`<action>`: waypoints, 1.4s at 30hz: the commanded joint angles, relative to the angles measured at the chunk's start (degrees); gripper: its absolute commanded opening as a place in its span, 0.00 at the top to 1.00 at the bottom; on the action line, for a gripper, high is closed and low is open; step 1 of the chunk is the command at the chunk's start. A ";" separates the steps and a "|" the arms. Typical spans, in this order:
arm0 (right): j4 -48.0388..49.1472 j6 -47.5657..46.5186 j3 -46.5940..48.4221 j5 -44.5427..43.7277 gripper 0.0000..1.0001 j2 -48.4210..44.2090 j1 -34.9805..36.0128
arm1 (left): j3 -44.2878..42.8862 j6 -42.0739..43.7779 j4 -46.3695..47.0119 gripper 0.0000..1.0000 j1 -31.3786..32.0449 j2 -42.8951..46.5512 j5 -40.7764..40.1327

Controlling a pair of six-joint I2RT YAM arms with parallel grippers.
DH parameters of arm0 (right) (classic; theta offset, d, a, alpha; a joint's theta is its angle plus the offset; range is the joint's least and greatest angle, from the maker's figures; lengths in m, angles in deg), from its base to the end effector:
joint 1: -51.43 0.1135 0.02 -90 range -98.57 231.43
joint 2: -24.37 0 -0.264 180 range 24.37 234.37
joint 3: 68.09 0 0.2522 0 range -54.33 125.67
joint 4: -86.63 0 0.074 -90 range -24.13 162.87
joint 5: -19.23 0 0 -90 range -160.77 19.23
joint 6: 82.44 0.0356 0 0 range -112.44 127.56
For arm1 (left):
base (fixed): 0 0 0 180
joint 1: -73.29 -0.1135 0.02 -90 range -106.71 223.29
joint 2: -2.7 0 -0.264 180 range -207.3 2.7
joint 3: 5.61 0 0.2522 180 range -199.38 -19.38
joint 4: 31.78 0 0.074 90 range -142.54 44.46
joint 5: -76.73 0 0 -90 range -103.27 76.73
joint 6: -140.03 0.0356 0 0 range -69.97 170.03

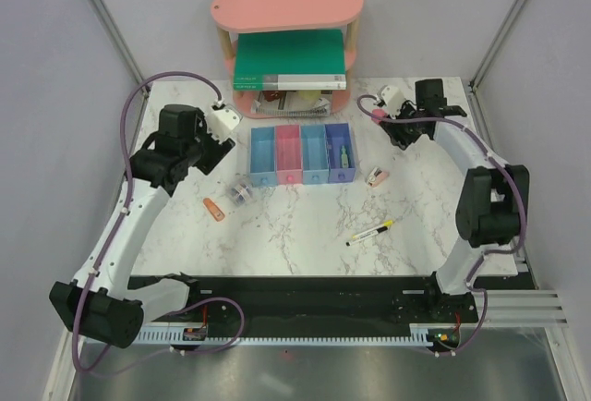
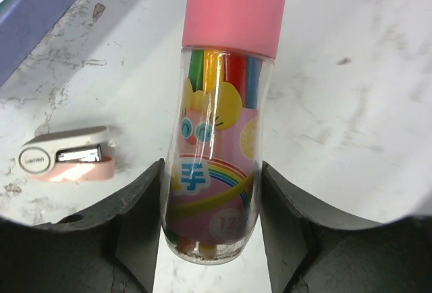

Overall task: Sort the stationery into containers
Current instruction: Pick up the pen from the center of the board.

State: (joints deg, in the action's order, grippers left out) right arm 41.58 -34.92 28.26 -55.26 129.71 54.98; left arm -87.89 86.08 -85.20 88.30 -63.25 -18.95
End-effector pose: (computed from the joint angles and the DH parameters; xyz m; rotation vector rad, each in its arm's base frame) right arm 0.4012 0.0344 0.2410 -1.0634 2.2250 0.0499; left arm 0.2344 -0.0592 0.3595 0.9121 2.0375 0.3116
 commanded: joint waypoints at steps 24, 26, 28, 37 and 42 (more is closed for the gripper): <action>5.53 -12.97 -27.30 -29.92 1.00 -56.91 26.76 | -25.09 -1.17 -17.65 0.04 8.90 -17.27 61.04; 6.67 -13.77 -27.65 -30.88 1.00 -57.70 28.95 | -25.71 0.07 -16.95 0.04 10.39 -18.15 61.83; 7.20 -14.56 -27.65 -32.03 1.00 -57.88 30.37 | -25.88 1.03 -15.89 0.04 11.01 -19.04 63.40; 11.77 -15.35 -26.51 -38.09 1.00 -55.16 42.76 | -24.31 2.52 -6.31 0.04 11.89 -21.58 72.62; 14.58 -15.79 -26.87 -40.03 1.00 -53.40 47.16 | -23.86 2.71 -4.02 0.04 12.24 -22.64 76.77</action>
State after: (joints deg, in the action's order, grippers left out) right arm 49.95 -49.91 0.35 -90.80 75.51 100.13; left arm -111.19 86.98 -93.35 100.01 -85.20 50.87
